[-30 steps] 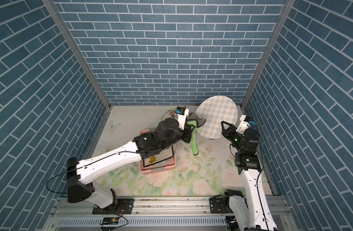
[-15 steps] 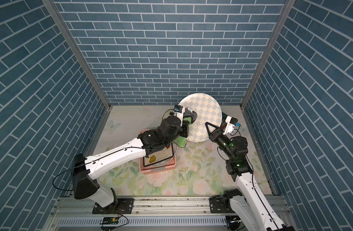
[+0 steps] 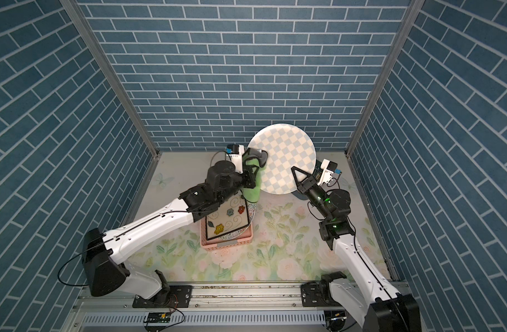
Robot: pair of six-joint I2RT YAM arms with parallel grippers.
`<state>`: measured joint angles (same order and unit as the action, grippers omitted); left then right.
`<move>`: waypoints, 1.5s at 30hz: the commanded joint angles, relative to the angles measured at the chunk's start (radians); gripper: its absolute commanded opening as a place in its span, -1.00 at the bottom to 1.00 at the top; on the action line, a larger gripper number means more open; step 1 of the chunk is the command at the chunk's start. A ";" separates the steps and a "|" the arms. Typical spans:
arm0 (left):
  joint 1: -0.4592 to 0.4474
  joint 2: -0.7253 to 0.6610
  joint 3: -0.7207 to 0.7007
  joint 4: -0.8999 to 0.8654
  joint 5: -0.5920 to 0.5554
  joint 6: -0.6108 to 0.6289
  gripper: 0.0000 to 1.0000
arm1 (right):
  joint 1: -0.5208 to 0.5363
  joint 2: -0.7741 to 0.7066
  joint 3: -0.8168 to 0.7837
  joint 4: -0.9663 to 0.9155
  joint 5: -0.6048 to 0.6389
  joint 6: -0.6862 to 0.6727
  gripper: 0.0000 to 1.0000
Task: Wipe the wet plate dry
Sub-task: Wipe the plate with towel.
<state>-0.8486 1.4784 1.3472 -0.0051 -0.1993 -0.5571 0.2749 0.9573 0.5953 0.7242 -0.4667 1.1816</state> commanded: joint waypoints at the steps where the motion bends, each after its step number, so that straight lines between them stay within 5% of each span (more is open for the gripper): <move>1: 0.002 0.042 -0.036 -0.017 0.043 0.015 -1.00 | 0.053 -0.056 0.058 0.260 -0.129 0.126 -1.00; 3: -0.039 0.096 -0.026 0.024 0.104 0.004 -1.00 | 0.077 -0.064 0.050 0.272 -0.136 0.117 -1.00; 6: -0.085 0.142 0.037 -0.042 0.032 0.009 -1.00 | 0.087 -0.075 0.050 0.275 -0.152 0.102 -1.00; 12: 0.118 -0.054 -0.070 -0.024 -0.038 -0.077 -1.00 | 0.087 -0.141 0.059 0.157 -0.095 -0.005 -1.00; 18: 0.059 0.002 -0.018 -0.026 0.096 -0.011 -1.00 | 0.182 -0.059 0.117 0.132 -0.194 -0.098 -1.00; 21: -0.011 0.050 0.036 -0.084 0.016 0.049 -1.00 | 0.257 -0.013 0.160 0.093 -0.225 -0.166 -1.00; 29: 0.101 -0.038 0.089 -0.142 -0.084 0.049 -1.00 | 0.283 -0.079 0.154 -0.088 -0.098 -0.305 -1.00; 34: 0.071 0.024 0.095 -0.071 0.209 0.062 -1.00 | 0.311 -0.037 0.164 -0.076 -0.129 -0.322 -1.00; 37: -0.034 0.112 0.147 -0.081 0.250 0.125 -1.00 | 0.370 0.020 0.199 -0.073 -0.148 -0.362 -1.00; 41: -0.077 0.162 0.205 -0.149 0.150 0.149 -1.00 | 0.386 0.036 0.213 -0.041 -0.130 -0.354 -1.00; 45: -0.020 0.075 0.149 -0.175 -0.020 0.101 -1.00 | 0.378 -0.018 0.206 -0.062 -0.038 -0.369 -1.00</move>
<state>-0.9245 1.5730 1.5452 -0.0608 -0.1013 -0.4397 0.6174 1.0317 0.7238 0.4263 -0.4519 0.9596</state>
